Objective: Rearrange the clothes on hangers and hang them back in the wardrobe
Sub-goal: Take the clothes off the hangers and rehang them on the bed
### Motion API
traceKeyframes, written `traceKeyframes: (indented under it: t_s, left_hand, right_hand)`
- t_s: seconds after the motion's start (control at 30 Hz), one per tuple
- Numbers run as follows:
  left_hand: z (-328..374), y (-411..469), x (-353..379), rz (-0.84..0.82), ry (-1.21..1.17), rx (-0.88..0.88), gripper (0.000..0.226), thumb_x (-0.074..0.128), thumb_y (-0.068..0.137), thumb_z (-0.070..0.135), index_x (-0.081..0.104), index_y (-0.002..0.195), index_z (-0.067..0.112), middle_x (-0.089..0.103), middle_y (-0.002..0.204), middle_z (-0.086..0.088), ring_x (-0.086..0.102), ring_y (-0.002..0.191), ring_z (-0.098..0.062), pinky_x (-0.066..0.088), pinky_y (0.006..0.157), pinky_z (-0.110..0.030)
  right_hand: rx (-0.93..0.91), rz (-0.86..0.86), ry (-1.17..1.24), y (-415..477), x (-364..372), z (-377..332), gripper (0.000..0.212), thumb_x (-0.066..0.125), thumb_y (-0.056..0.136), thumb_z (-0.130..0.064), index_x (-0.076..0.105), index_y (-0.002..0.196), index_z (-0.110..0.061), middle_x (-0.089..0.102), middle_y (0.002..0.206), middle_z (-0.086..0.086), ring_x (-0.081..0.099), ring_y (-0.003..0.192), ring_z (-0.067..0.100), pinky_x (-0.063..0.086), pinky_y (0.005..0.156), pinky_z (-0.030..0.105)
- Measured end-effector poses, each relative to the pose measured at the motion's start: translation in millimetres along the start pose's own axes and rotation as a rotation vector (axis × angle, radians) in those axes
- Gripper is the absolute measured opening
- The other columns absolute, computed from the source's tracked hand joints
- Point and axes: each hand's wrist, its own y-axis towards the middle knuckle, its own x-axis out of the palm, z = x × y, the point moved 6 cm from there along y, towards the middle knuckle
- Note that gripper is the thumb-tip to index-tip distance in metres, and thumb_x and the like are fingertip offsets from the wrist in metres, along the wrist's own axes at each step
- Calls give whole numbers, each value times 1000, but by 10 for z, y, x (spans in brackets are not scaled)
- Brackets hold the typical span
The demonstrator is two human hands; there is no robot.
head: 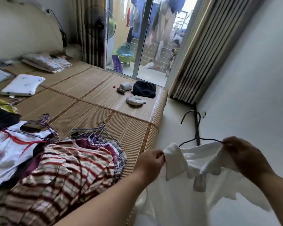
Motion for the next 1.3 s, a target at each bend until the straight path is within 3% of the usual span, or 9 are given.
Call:
traceKeyframes:
  t_s: [0.13,0.3,0.47,0.67,0.73,0.83,1.03,1.2,1.3]
  left_hand:
    - [-149,252,408,-28,-80,-62,20,57,88,32,69,81,19,66,69,4,56,64,-10,43,63,-30]
    - [-193,765,571,-74,1,-73,20,56,90,30,72,89,19,70,80,1,64,78,-17,46,68,-31]
    - [-401,1489,601,-83,27,-123,18,55,90,29,72,91,25,65,74,11,60,75,-12,43,66,-28]
    - [-837,2573,591,-49,20,-286,31,50,92,24,61,63,29,54,59,15,49,62,-8,36,57,-26]
    - [-939,2944,587,-40,-31,-353,30,50,92,26,63,65,32,59,66,14,54,67,-9,40,62,-26]
    - [-1055,3453,516,-11,-13,-421,21,50,92,29,68,81,28,66,80,8,61,81,-17,45,69,-29]
    - [-1477,4103,349,80,115,-559,24,46,94,26,59,74,25,62,78,6,57,75,-14,39,58,-26]
    - [-2017,4622,61,197,200,-726,19,47,94,28,63,85,28,65,90,6,59,88,-18,44,70,-28]
    - [-2340,4960,-116,282,253,-839,18,49,94,29,60,79,28,68,93,1,59,87,-21,41,64,-26]
  right_hand:
    - [10,-65,-49,372,77,289,25,56,89,-14,61,97,-37,65,104,8,59,96,30,46,89,42]
    - [34,-124,-72,919,347,641,19,51,92,-19,64,102,-28,63,107,8,57,95,29,45,87,39]
    - [30,-264,-101,1824,925,838,19,49,93,-26,54,88,-43,65,107,1,59,94,26,47,88,42]
    - [16,-297,-117,3151,1739,862,20,46,95,-30,62,103,-38,62,116,6,57,97,30,45,89,39]
    - [6,-294,-101,3597,1930,840,21,45,96,-29,63,106,-34,61,116,9,56,96,32,45,87,40]
    - [-40,-291,-85,4183,2168,755,22,46,96,-25,64,109,-27,58,114,11,55,97,33,44,83,39]
    - [-179,-397,-69,5195,2922,484,17,50,94,-27,65,102,-27,60,107,9,57,95,32,47,81,36]
    - [-359,-471,-64,6052,3974,45,20,49,94,-29,65,105,-26,62,109,10,56,98,33,49,80,38]
    - [-440,-552,-88,6478,4659,-189,19,48,93,-33,64,102,-30,62,107,8,54,99,34,50,83,40]
